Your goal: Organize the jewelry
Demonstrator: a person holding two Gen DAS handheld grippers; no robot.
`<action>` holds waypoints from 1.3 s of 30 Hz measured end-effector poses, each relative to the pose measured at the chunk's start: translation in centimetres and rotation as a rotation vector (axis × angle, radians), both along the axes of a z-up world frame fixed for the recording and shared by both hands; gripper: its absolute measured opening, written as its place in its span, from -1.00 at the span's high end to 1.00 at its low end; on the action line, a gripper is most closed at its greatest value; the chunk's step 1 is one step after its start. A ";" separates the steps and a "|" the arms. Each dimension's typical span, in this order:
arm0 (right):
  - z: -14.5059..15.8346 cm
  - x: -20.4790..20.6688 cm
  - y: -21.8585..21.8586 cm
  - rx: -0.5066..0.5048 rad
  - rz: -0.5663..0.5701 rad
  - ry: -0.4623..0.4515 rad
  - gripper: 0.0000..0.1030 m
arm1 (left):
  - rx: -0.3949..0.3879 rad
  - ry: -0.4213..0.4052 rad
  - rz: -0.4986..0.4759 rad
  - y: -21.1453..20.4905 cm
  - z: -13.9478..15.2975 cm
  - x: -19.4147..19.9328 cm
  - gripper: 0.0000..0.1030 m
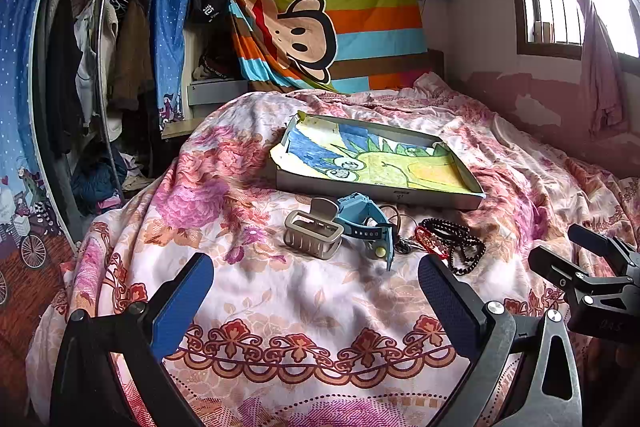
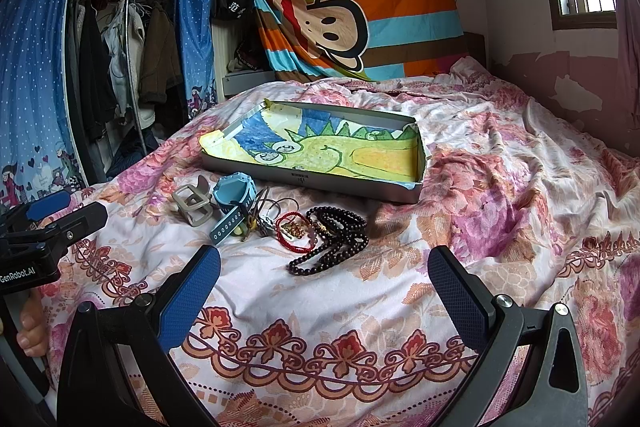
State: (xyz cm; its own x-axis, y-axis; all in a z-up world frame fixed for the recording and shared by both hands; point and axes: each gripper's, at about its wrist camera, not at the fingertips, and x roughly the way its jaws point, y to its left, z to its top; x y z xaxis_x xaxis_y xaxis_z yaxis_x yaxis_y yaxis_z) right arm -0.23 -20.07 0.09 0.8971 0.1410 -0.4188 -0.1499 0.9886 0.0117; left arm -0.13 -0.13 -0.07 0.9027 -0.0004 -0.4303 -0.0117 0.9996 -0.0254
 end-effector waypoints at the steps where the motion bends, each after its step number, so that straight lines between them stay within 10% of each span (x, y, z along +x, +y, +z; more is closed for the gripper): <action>1: 0.0 0.0 0.0 0.001 0.000 0.000 -0.98 | 0.000 0.000 0.000 0.0 0.0 0.0 -1.00; 30: -0.2 9.2 -6.6 0.069 0.132 0.317 -0.98 | -0.105 0.183 -0.152 0.2 -1.9 7.4 -0.97; 39: -1.4 13.8 -3.3 0.018 0.240 0.349 -0.80 | -0.090 0.263 -0.066 2.0 -2.7 11.5 -0.83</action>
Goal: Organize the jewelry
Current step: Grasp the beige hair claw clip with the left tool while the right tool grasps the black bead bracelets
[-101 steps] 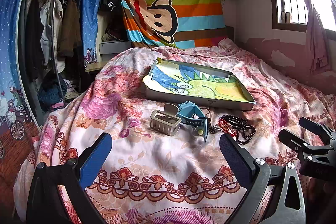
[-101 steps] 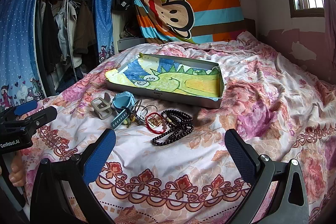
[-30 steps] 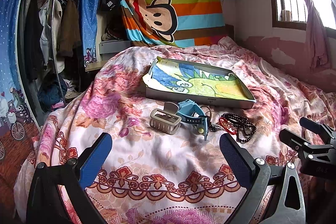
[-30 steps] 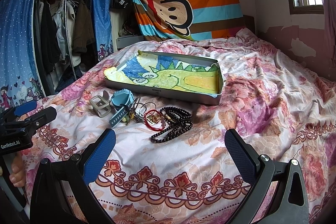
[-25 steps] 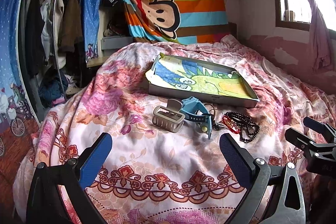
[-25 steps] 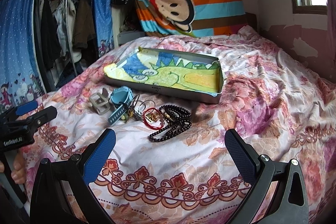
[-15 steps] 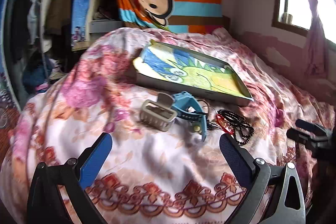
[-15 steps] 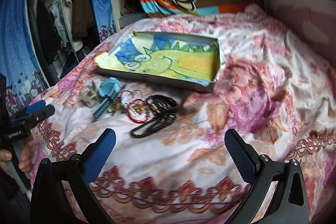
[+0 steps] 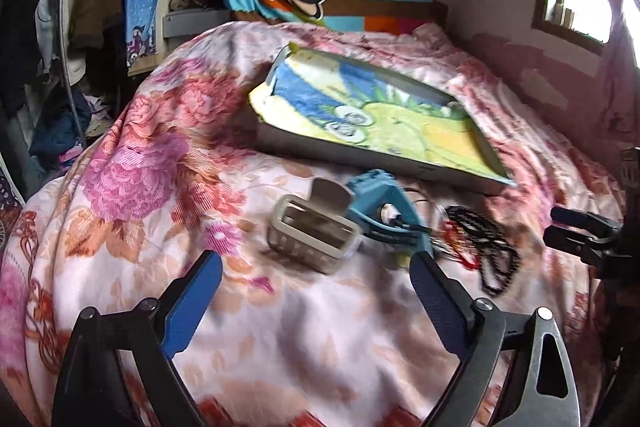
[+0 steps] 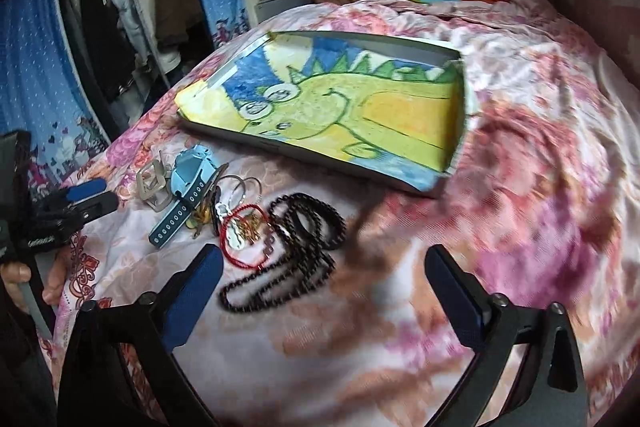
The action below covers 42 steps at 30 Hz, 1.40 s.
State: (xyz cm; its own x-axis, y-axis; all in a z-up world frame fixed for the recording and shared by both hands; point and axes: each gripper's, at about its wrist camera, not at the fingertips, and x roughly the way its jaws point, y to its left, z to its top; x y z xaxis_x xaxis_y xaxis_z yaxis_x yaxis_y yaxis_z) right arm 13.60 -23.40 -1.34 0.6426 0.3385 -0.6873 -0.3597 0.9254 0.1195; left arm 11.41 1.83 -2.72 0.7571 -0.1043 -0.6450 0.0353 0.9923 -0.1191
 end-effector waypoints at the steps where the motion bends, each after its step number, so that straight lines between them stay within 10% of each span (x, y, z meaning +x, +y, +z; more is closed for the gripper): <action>1: -0.3 0.5 0.8 -0.008 0.013 0.013 -0.71 | 0.009 0.007 0.002 0.1 -0.2 0.6 -0.83; 10: -3.3 3.2 3.1 -0.069 0.025 0.145 -0.22 | 0.084 0.061 -0.040 -0.8 -1.6 3.9 -0.66; 28: -4.2 2.7 3.2 -0.075 0.030 0.104 0.68 | 0.032 0.090 -0.081 -0.8 -2.7 5.0 -0.07; 42: -2.1 1.1 2.3 0.002 0.058 0.016 0.80 | 0.005 0.055 -0.104 -1.3 -2.0 3.5 0.31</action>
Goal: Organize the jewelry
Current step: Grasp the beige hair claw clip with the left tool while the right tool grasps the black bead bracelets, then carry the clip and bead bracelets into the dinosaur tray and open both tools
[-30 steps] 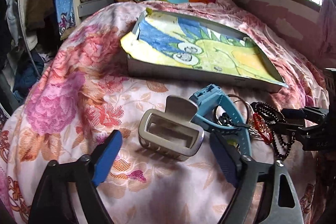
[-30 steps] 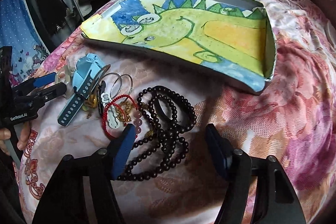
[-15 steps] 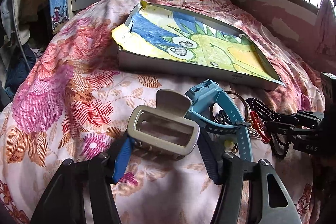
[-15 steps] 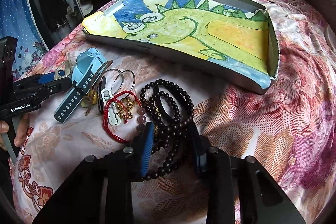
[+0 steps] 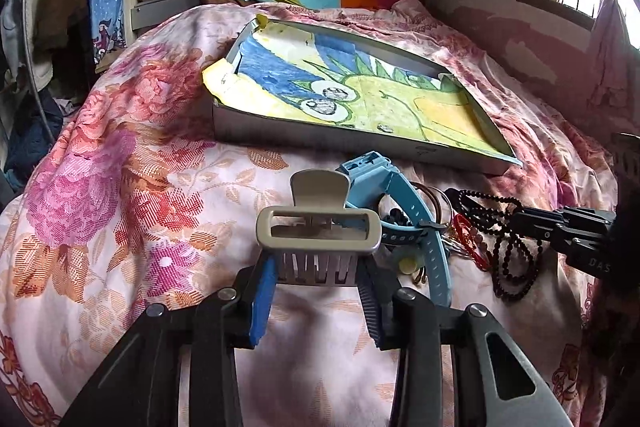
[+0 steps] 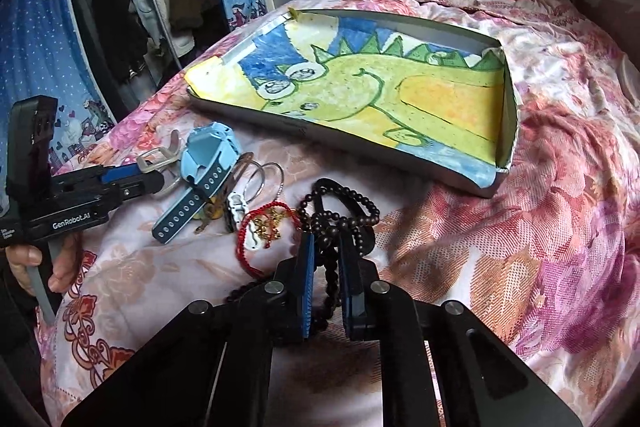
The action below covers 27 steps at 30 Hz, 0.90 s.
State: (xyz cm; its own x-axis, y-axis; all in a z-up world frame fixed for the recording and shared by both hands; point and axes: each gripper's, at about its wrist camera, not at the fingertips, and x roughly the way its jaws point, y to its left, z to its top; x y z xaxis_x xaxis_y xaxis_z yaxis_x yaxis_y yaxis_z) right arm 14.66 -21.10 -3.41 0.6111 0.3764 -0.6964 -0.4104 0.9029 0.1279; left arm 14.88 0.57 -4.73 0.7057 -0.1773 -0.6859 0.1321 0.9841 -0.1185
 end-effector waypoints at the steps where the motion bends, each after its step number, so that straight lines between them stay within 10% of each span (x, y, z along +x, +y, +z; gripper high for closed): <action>1: 0.0 0.0 0.0 0.002 0.001 -0.003 0.80 | 0.001 -0.001 0.001 0.0 0.0 0.0 0.31; 27: 5.3 -2.3 -1.4 0.136 0.029 -0.131 0.90 | -0.095 -0.060 -0.079 -2.6 2.5 -4.7 0.31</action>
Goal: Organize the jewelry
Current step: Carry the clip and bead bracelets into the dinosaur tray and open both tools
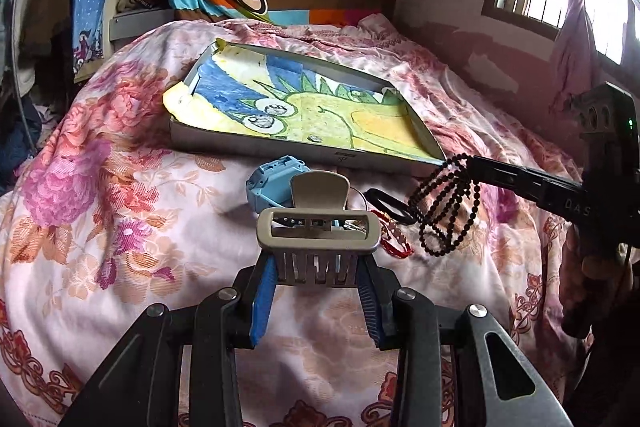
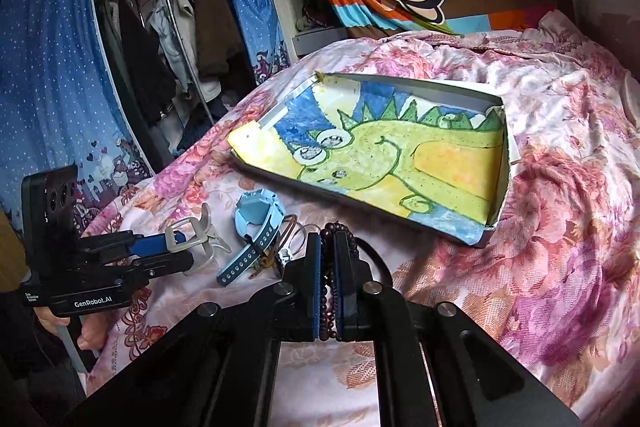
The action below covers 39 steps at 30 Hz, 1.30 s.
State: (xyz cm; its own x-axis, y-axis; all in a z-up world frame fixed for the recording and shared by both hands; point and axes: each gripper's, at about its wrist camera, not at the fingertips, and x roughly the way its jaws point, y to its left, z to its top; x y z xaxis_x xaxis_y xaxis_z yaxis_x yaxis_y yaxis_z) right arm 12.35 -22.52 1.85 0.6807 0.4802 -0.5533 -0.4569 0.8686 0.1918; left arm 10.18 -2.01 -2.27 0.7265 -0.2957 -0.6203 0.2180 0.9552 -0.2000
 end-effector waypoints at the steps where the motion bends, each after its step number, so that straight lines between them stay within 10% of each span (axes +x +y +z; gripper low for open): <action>1: 0.2 0.0 -0.1 0.008 -0.002 -0.004 0.90 | -0.005 -0.006 0.004 0.1 0.2 0.0 0.31; 15: 6.4 4.1 -1.1 0.031 -0.067 -0.165 0.90 | -0.060 -0.059 0.106 0.3 4.4 7.6 0.31; 25: 1.6 11.1 0.8 0.047 -0.131 -0.059 0.90 | -0.014 0.037 0.208 1.3 2.5 15.3 0.31; 39: -3.2 12.4 1.8 0.000 -0.166 0.102 0.73 | -0.055 0.091 0.171 1.2 0.9 16.3 0.16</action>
